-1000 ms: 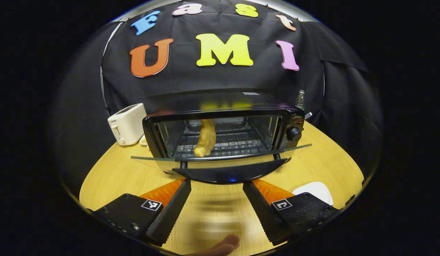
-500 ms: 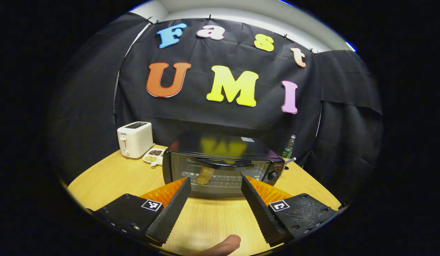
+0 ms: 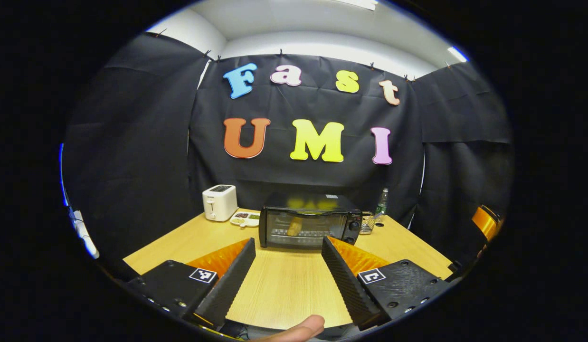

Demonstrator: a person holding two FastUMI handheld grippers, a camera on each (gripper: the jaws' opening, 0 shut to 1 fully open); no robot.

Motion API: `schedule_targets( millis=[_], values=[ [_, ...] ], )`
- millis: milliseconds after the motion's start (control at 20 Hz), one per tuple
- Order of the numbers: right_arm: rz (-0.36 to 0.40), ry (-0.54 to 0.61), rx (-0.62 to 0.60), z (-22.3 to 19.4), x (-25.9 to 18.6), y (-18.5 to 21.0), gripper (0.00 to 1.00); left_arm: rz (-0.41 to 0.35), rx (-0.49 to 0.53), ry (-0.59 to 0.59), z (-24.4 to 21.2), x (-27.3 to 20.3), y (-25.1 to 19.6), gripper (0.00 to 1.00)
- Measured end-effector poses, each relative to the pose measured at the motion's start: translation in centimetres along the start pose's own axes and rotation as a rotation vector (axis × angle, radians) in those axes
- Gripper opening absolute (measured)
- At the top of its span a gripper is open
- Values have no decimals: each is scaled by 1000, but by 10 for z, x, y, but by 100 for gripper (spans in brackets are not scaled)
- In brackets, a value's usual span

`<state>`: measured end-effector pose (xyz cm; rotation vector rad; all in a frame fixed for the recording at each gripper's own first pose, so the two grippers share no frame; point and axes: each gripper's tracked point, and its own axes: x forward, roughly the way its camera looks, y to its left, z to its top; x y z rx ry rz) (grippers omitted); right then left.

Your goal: Open the electric oven with the left hand, put the food in, and close the electric oven.

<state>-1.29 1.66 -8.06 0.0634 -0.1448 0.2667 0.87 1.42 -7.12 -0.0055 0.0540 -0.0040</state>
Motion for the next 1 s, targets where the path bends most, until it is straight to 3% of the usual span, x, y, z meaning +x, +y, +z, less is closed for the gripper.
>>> schedule_targets(
  millis=[150,350,600,1000],
  values=[
    [20,26,-46,-2,-5,7,96,0,50,-36,8,-38,-4,93],
    [-11,-2,-53,8,-9,4,96,-17,64,-74,17,-66,-17,93],
    [-9,20,-52,3,-8,1,96,-70,70,-113,19,-68,-39,93],
    [-28,-1,-71,9,-12,-5,96,-54,65,-105,14,-61,-38,93]
  ],
)
